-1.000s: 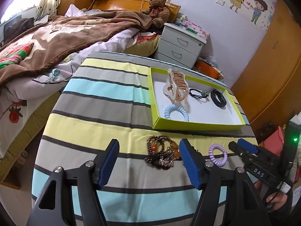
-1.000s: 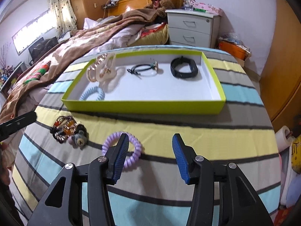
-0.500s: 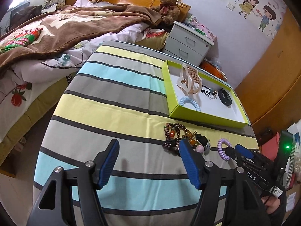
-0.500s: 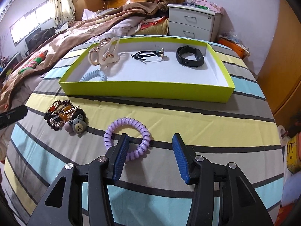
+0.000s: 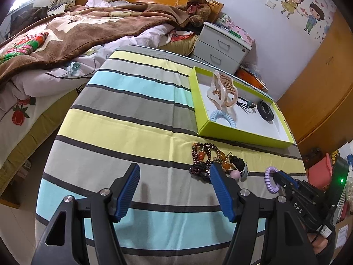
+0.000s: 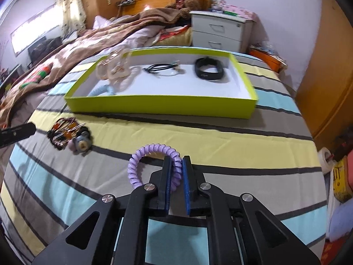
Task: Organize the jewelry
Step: 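Grasp purple coil tie with right tool while left tool approaches beaded bracelet, then grasp brown beaded bracelet with left tool while right tool holds purple coil tie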
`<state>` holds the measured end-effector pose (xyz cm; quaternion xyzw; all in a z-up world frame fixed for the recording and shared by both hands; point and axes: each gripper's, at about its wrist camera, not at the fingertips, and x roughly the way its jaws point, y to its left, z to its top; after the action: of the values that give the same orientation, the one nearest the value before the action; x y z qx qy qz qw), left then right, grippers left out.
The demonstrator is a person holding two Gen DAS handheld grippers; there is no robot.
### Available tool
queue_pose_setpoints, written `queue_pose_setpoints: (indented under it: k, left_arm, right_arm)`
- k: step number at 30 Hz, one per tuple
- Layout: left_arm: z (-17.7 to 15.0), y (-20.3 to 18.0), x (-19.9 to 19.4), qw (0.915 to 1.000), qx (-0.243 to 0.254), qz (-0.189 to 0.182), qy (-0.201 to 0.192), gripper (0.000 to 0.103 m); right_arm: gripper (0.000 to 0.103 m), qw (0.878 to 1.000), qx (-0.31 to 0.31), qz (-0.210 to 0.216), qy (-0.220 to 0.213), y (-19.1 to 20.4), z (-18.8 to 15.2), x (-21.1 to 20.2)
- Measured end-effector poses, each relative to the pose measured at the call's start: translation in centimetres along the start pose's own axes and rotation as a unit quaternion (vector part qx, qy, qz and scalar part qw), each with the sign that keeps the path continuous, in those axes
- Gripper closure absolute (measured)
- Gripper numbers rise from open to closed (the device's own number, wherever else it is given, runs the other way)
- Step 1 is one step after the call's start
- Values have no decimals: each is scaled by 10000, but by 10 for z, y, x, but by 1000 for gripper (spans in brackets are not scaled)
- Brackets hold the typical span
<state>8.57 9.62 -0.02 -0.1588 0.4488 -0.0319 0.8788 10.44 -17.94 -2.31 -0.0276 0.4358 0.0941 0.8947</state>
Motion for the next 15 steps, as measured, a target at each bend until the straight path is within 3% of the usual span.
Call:
queue_pose_setpoints:
  k: [9, 15]
  left_arm:
    - [3, -18, 19, 9995, 242, 126, 153, 36]
    - [5, -28, 34, 9981, 402, 343, 307, 43]
  right_arm:
    - [93, 9992, 351, 10, -211, -26, -4, -18]
    - [93, 9988, 401, 71, -285, -29, -3, -22]
